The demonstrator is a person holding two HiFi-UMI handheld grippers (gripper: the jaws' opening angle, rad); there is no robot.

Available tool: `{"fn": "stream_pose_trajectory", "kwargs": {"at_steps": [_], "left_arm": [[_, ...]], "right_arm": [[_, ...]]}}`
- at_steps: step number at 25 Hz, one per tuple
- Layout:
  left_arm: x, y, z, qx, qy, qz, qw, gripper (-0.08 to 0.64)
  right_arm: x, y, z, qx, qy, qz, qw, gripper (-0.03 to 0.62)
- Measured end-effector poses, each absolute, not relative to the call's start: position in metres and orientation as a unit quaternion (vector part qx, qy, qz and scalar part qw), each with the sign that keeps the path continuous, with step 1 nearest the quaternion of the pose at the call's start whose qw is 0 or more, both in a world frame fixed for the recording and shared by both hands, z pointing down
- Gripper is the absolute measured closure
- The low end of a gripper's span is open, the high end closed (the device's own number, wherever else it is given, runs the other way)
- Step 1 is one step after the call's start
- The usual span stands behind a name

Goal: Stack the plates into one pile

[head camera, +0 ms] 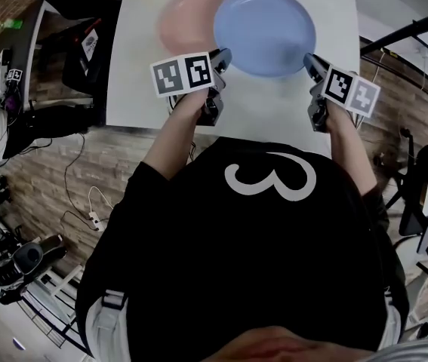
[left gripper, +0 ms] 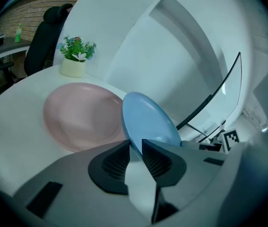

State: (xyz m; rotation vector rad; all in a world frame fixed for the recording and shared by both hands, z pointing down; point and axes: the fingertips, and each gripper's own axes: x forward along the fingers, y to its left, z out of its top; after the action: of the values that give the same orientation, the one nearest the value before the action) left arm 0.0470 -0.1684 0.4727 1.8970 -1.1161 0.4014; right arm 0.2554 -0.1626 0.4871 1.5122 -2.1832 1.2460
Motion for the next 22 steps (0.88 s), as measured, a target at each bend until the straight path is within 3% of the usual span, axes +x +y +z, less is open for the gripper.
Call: {"fn": "stream_pose_trajectory", "kwargs": {"at_steps": [22], "left_arm": [[-0.079,-0.209,0.447,0.745,-0.475,0.137,0.448,0.471]], "right_arm": [[0.129,-0.225,0.453,0.486,-0.763,0.405,0.132,0.515]]}}
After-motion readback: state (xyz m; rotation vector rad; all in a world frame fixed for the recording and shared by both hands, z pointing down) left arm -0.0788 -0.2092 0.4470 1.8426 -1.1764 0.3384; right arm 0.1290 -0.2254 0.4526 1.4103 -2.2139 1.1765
